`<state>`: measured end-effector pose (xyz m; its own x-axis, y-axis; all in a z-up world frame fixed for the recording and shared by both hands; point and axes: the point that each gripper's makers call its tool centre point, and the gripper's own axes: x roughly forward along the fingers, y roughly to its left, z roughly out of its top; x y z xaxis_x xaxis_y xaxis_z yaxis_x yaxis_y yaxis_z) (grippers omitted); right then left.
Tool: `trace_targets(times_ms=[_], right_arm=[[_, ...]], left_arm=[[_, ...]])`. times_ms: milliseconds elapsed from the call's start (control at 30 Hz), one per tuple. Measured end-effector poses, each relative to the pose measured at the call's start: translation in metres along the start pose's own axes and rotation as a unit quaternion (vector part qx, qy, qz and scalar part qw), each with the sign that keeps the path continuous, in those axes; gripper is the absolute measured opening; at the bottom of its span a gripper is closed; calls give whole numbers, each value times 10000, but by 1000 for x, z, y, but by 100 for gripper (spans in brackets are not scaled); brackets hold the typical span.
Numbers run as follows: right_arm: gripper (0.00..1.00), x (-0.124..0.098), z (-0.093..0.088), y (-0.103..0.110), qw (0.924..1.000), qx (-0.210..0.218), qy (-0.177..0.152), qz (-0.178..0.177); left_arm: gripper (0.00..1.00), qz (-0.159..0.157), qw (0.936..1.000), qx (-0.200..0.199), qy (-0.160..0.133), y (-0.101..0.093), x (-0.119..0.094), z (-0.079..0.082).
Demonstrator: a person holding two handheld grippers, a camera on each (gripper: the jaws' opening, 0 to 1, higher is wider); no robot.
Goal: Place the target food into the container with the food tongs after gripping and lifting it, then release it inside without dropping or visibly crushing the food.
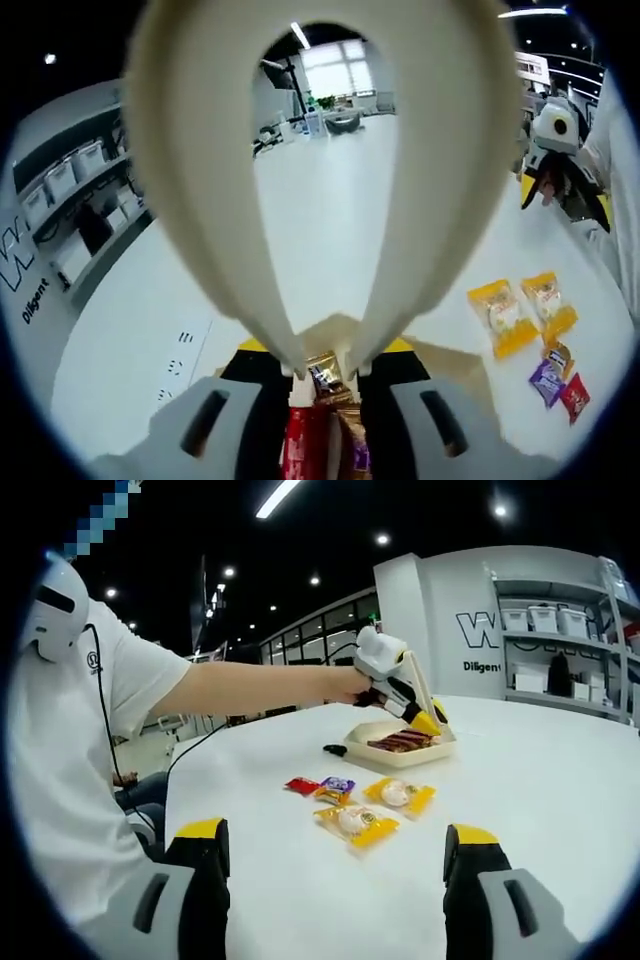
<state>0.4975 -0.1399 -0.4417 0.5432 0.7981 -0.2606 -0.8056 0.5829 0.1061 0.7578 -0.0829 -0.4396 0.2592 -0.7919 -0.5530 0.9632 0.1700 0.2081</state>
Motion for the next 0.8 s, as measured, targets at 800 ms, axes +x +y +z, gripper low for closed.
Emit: trace_targets(times_ms=[800], right_arm=[[89, 15, 10, 22, 9996, -134, -43, 229]], left_arm=[[22, 183, 9978, -622, 162, -65, -77, -19]])
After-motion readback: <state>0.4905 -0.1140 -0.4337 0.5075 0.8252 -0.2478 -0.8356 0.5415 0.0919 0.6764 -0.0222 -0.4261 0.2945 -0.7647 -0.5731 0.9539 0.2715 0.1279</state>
